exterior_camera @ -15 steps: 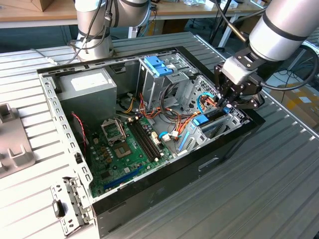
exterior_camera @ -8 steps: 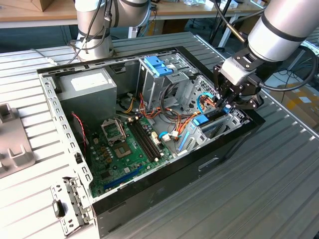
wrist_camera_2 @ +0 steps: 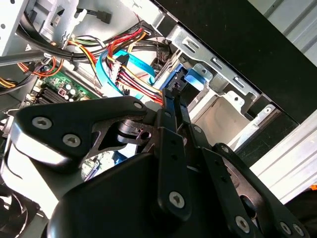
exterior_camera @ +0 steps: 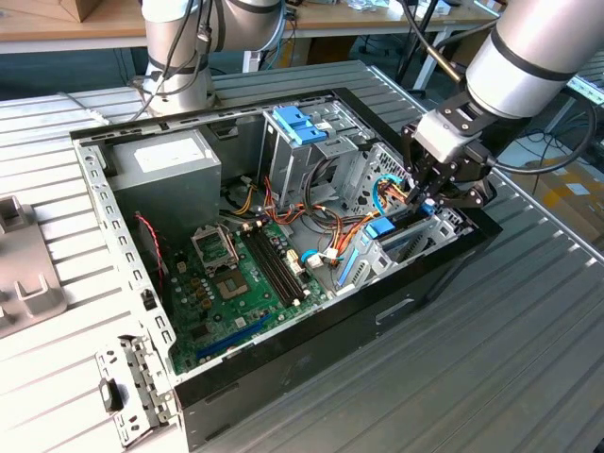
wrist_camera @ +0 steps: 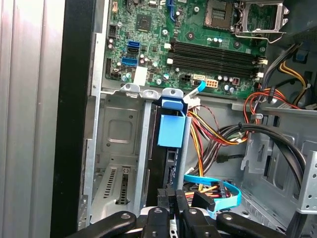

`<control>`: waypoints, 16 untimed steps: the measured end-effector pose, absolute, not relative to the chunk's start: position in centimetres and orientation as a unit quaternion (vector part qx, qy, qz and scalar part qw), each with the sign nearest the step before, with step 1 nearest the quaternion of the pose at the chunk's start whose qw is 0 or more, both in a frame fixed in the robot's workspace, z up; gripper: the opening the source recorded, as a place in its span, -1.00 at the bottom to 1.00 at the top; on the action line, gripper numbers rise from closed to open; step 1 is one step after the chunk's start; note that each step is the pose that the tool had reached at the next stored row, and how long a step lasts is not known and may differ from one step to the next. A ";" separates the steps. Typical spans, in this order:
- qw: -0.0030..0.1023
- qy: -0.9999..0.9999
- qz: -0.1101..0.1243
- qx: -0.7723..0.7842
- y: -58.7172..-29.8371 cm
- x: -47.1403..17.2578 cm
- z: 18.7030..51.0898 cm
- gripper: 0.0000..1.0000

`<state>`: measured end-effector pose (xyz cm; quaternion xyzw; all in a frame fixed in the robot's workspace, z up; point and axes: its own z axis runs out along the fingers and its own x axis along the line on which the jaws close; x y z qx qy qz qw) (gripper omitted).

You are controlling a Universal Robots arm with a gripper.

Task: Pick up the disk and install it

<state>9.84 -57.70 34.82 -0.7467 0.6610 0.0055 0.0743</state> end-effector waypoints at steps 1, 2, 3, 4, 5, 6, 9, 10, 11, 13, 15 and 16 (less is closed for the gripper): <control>0.074 0.661 0.006 -0.747 -57.7 9.9 34.8 -0.65; 0.074 0.661 0.006 -0.747 -57.7 9.9 34.7 -0.65; 0.074 0.661 0.005 -0.747 -57.7 9.9 34.6 -0.65; 0.074 0.661 0.005 -0.747 -57.7 10.0 34.6 -0.65; 0.074 0.661 0.006 -0.747 -57.7 10.0 34.5 -0.65; 0.074 0.661 0.006 -0.747 -57.7 10.0 34.5 -0.65; 0.074 0.672 0.004 -0.737 -57.7 10.0 34.3 -0.65; 0.074 0.683 0.003 -0.727 -57.5 9.7 34.1 -0.65; 0.075 0.683 0.003 -0.727 -57.5 9.6 33.8 -0.63; 0.074 0.683 0.003 -0.727 -57.0 9.6 34.5 -0.53; 0.074 0.683 0.003 -0.727 -57.0 9.6 34.5 -0.66; 0.074 0.683 0.003 -0.727 -57.0 9.6 34.5 -0.77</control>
